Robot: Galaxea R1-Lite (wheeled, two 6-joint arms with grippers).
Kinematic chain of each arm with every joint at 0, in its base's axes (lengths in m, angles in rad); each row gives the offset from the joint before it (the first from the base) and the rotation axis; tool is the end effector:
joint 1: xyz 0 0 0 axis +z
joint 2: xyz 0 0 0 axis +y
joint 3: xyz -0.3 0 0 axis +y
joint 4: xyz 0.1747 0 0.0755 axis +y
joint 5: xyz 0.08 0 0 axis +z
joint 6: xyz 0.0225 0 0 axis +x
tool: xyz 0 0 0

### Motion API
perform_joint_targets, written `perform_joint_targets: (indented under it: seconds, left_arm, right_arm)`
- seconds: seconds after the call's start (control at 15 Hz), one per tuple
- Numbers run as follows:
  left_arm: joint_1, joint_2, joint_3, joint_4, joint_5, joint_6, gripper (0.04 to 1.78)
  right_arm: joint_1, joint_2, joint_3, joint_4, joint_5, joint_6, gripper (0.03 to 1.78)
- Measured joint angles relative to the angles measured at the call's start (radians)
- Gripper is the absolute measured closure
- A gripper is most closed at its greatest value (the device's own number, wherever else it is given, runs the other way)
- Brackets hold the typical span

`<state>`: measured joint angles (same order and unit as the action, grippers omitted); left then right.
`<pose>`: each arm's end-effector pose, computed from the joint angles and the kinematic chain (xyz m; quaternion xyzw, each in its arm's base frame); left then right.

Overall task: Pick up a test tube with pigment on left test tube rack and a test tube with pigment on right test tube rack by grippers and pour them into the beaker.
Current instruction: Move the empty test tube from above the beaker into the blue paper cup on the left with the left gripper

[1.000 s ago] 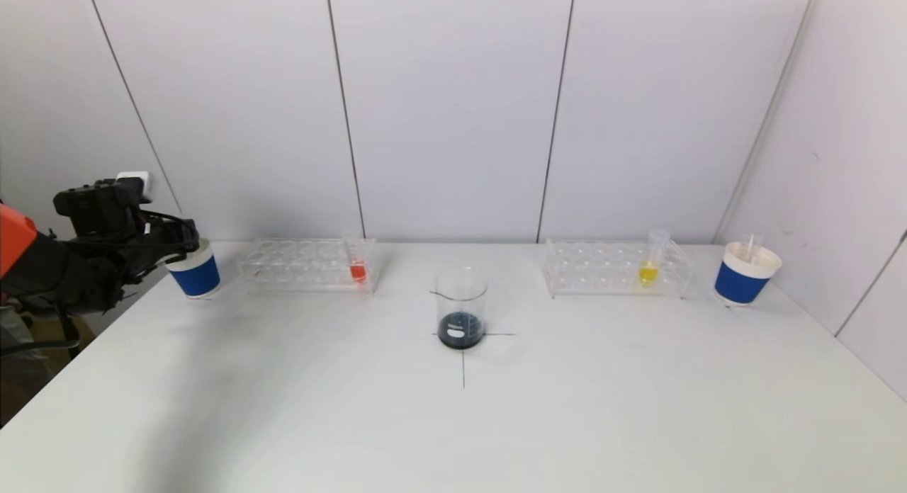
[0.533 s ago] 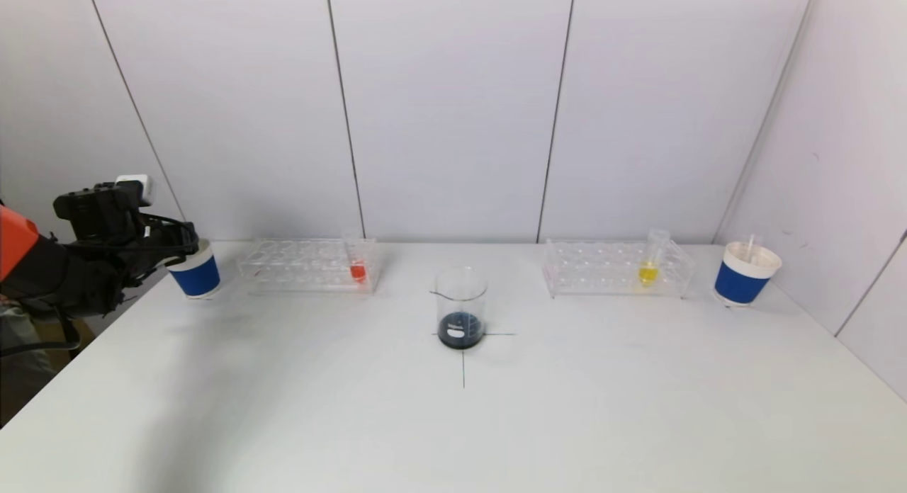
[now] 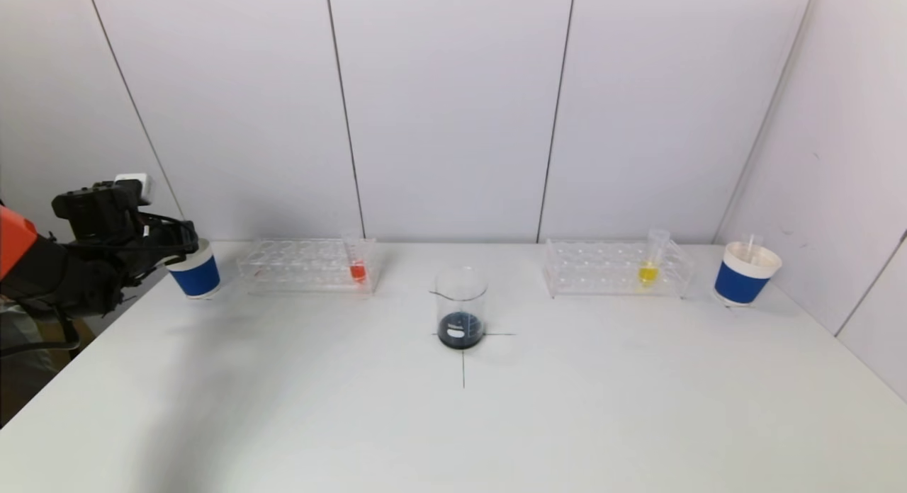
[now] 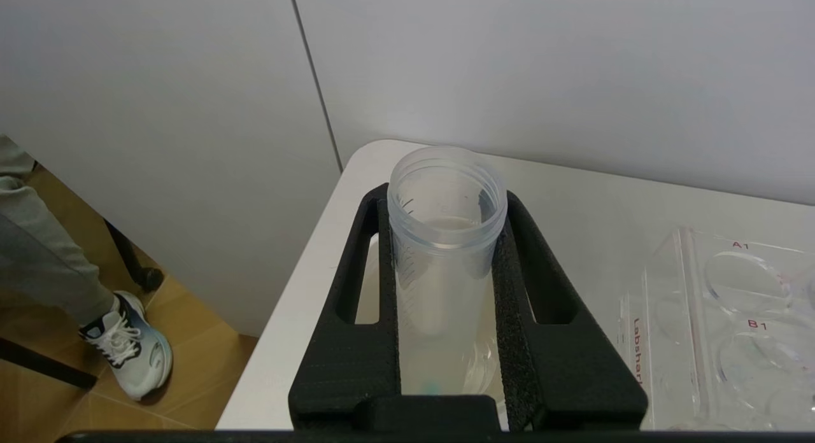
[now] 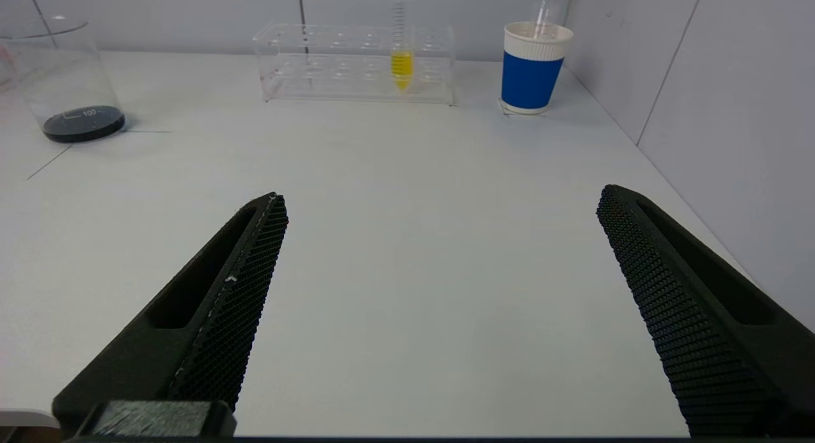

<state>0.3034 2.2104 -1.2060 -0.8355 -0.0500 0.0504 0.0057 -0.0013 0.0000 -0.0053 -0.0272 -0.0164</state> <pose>0.4179 0.1296 0.1166 0.0101 0.0862 0.1238 0.9885 -0.0229 -0.0007 0.0760 -0.0081 -0.0032 -0.0108 0.9999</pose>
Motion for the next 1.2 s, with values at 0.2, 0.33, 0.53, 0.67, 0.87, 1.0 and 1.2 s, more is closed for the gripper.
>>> perform_joint_targets:
  seconds: [0.2, 0.33, 0.53, 0.67, 0.87, 1.0, 1.2]
  left_arm:
    - [-0.001, -0.004, 0.001, 0.000, 0.000, 0.000, 1.38]
    - [-0.001, -0.005, 0.004, -0.001, 0.000, 0.000, 1.38]
    - [-0.001, -0.006, 0.005, -0.001, 0.000, 0.000, 1.38]
    - [-0.001, -0.007, 0.005, -0.001, 0.000, -0.001, 1.38]
    - [-0.001, -0.007, 0.007, -0.001, -0.003, -0.019, 1.38]
    - [-0.001, -0.009, 0.009, -0.001, -0.010, -0.025, 1.32]
    - [-0.001, -0.015, 0.013, 0.000, -0.011, -0.024, 1.04]
  right_arm:
    - [0.000, 0.000, 0.000, 0.000, 0.000, 0.000, 0.04]
    - [0.000, 0.000, 0.000, 0.000, 0.000, 0.000, 0.04]
    - [0.000, 0.000, 0.000, 0.000, 0.000, 0.000, 0.04]
    - [0.000, 0.000, 0.000, 0.000, 0.000, 0.000, 0.04]
    - [0.000, 0.000, 0.000, 0.000, 0.000, 0.000, 0.04]
    - [0.000, 0.000, 0.000, 0.000, 0.000, 0.000, 0.04]
    - [0.000, 0.000, 0.000, 0.000, 0.000, 0.000, 0.04]
